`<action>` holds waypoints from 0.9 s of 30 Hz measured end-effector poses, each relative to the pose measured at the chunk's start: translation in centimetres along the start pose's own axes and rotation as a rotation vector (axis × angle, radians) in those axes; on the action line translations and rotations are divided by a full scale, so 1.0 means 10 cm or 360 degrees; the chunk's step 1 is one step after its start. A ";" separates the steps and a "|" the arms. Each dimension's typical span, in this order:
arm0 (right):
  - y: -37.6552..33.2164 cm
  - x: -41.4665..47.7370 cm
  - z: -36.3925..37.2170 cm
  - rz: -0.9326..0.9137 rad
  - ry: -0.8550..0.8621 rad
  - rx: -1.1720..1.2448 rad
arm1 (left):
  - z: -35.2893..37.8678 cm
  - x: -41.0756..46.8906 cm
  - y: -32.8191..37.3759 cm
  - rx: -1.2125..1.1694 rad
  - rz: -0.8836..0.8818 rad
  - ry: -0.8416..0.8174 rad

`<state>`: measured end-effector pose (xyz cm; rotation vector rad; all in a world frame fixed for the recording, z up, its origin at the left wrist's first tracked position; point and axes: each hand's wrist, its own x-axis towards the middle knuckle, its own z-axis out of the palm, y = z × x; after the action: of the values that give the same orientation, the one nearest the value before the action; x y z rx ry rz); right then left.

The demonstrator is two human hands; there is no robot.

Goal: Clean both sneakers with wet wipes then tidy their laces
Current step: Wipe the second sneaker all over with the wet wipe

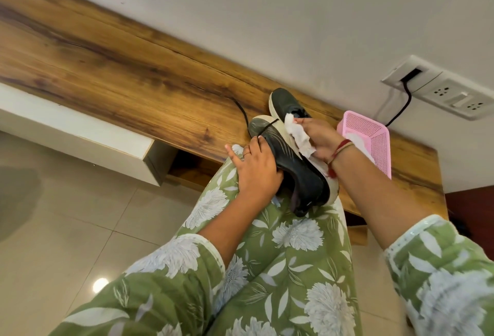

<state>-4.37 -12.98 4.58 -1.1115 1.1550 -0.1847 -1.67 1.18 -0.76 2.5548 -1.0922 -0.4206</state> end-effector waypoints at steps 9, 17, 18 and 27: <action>-0.39 0.46 0.15 0.0638 -0.0278 0.0268 | 0.01 -0.02 -0.01 0.0006 0.0201 -0.0022; -0.41 0.67 0.19 0.0507 -0.0256 0.0880 | 0.02 -0.01 -0.04 -0.0081 0.0226 0.0016; -0.46 0.62 0.18 0.0453 -0.0261 0.0926 | 0.02 -0.01 -0.04 -0.0093 0.0212 0.0006; -1.21 0.02 0.13 -0.0149 -0.0238 -0.0501 | -0.02 0.02 -0.05 -0.0213 0.0162 0.0077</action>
<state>1.56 -18.28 13.82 -1.4336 1.0201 0.0101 -1.15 1.34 -0.81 2.3697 -1.1316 -0.3904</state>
